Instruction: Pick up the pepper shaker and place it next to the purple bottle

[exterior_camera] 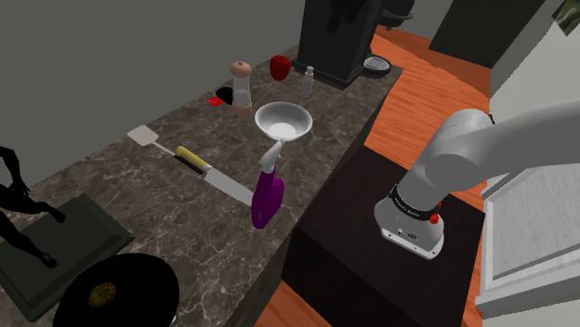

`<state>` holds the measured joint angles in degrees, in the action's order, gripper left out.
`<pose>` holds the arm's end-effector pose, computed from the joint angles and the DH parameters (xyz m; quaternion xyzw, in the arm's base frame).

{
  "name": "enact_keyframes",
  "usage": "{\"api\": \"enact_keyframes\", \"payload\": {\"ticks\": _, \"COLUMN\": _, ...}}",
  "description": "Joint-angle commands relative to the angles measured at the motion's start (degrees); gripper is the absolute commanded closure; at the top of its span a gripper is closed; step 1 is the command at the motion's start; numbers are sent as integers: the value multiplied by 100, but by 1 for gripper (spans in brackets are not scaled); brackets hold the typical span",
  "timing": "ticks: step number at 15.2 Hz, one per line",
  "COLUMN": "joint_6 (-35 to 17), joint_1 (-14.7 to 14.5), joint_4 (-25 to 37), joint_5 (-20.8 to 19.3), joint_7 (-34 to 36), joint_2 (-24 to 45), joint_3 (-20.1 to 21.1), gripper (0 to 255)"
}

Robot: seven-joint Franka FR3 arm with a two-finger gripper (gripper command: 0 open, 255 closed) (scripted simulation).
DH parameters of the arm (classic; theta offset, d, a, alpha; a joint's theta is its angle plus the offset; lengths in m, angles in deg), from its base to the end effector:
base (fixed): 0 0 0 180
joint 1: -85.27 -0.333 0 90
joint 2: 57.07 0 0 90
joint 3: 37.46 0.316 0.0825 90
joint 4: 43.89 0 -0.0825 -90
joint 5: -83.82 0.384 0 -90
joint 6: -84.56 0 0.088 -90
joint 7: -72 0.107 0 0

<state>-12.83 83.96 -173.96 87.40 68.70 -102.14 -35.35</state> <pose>0.3178 0.0296 0.6444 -0.9926 -0.0536 -0.1078 0.0178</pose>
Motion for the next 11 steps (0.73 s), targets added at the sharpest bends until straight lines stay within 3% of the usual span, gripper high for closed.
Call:
{"api": "enact_keyframes", "payload": {"ticks": 1, "joint_6": 0, "joint_1": 0, "joint_4": 0, "joint_5": 0, "joint_7": 0, "joint_2": 0, "joint_3": 0, "gripper": 0}}
{"api": "enact_keyframes", "payload": {"ticks": 11, "joint_6": -1210, "joint_1": 256, "joint_4": -194, "joint_5": -488, "joint_7": -828, "joint_2": 1295, "joint_3": -603, "gripper": 0}}
